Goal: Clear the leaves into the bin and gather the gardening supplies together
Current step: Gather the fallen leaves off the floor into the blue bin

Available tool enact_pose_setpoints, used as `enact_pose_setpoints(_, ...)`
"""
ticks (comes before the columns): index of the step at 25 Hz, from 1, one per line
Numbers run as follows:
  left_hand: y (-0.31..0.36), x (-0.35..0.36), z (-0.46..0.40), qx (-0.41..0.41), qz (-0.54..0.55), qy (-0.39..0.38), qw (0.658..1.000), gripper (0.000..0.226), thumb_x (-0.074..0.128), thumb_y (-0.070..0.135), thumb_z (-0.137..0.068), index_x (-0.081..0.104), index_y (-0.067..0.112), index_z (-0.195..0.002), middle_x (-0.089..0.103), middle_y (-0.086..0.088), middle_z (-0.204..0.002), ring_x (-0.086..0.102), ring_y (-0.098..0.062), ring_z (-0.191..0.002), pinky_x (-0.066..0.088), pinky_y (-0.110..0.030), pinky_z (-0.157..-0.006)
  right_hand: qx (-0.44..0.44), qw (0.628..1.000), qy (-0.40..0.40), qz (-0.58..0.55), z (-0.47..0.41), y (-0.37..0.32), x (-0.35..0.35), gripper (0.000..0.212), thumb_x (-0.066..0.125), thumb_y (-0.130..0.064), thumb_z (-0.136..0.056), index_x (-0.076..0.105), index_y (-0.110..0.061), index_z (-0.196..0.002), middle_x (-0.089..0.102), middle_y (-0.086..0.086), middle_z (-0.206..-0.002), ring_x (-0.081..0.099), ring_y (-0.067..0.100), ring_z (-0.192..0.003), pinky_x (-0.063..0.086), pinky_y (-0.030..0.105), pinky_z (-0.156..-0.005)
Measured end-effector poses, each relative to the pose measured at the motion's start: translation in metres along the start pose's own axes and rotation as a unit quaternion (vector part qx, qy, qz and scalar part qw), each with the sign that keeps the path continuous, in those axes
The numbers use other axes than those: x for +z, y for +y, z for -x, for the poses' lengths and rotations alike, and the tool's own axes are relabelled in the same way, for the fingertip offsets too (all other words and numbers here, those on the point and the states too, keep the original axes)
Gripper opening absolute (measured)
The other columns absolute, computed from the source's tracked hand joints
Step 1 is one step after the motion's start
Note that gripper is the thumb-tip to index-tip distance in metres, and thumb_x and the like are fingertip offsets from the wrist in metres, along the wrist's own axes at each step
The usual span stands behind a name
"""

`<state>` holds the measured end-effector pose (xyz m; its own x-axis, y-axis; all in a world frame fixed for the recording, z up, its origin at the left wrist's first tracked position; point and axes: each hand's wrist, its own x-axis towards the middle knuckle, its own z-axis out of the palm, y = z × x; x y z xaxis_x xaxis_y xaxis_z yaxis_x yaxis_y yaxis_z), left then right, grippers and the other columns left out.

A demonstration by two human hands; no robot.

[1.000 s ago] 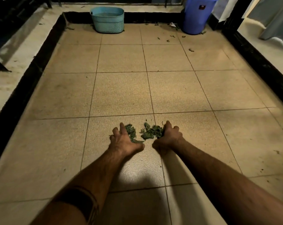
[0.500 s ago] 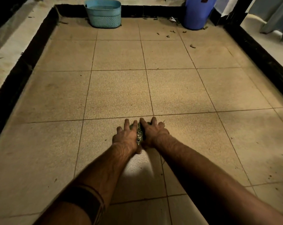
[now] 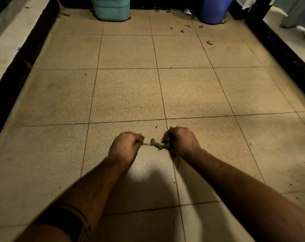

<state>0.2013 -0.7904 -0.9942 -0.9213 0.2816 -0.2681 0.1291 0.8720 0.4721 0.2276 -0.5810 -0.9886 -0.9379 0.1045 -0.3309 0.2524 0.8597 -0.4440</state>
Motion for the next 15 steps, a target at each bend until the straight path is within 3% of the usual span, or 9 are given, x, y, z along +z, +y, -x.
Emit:
enact_pose_setpoints(2, -0.004, -0.008, -0.002, -0.027, 0.054, 0.029, 0.998, 0.020, 0.064, 0.020, -0.098, 0.073, 0.025, -0.114, 0.069, 0.002, -0.116, 0.064, -0.012, -0.099, 0.051, -0.026, -0.088, 0.066, 0.993, 0.066, -0.066, -0.004, 0.014, -0.021, 0.023, 0.069, -0.007, -0.092, 0.072, -0.019, -0.111, 0.073, -0.001, -0.106, 0.065, 0.011, -0.089, 0.056, 0.027, -0.081)
enact_pose_setpoints(6, 0.005, -0.016, -0.007, -0.005, 0.025, 0.053, 0.998, 0.019, 0.061, 0.019, -0.099, 0.069, 0.021, -0.116, 0.070, -0.002, -0.112, 0.064, -0.018, -0.098, 0.054, -0.034, -0.089, 0.161, 0.977, 0.116, -0.076, -0.018, 0.034, -0.044, 0.032, 0.068, -0.002, -0.091, 0.071, -0.016, -0.119, 0.071, 0.005, -0.118, 0.066, 0.018, -0.100, 0.055, 0.030, -0.087)
enact_pose_setpoints(10, 0.034, -0.008, -0.012, 0.014, -0.019, 0.020, 1.000, 0.028, 0.057, 0.013, -0.100, 0.052, 0.019, -0.127, 0.067, -0.004, -0.107, 0.063, -0.019, -0.091, 0.054, -0.034, -0.082, 0.097, 0.991, 0.064, -0.071, -0.028, 0.016, -0.030, 0.041, 0.069, -0.004, -0.091, 0.063, -0.019, -0.129, 0.066, 0.003, -0.123, 0.059, 0.008, -0.091, 0.048, 0.020, -0.077)
enact_pose_setpoints(12, 0.044, -0.002, -0.015, 0.010, -0.032, -0.008, 0.999, 0.045, 0.058, 0.012, -0.099, 0.041, 0.018, -0.140, 0.065, -0.006, -0.110, 0.062, -0.019, -0.092, 0.054, -0.033, -0.082, 0.038, 0.999, 0.020, 0.004, -0.031, 0.007, -0.019, 0.065, 0.074, -0.003, -0.086, 0.051, -0.024, -0.143, 0.058, 0.007, -0.132, 0.058, 0.020, -0.110, 0.053, 0.033, -0.092)
enact_pose_setpoints(15, 0.051, 0.009, -0.018, -0.001, -0.040, -0.069, 0.997, 0.088, 0.065, 0.029, -0.094, 0.008, 0.024, -0.160, 0.045, -0.013, -0.144, 0.056, -0.027, -0.117, 0.049, -0.036, -0.095, -0.006, 0.986, -0.041, 0.160, -0.033, 0.003, -0.008, 0.090, 0.081, -0.013, -0.080, 0.032, -0.026, -0.154, 0.046, 0.009, -0.144, 0.047, 0.032, -0.130, 0.050, 0.048, -0.103)
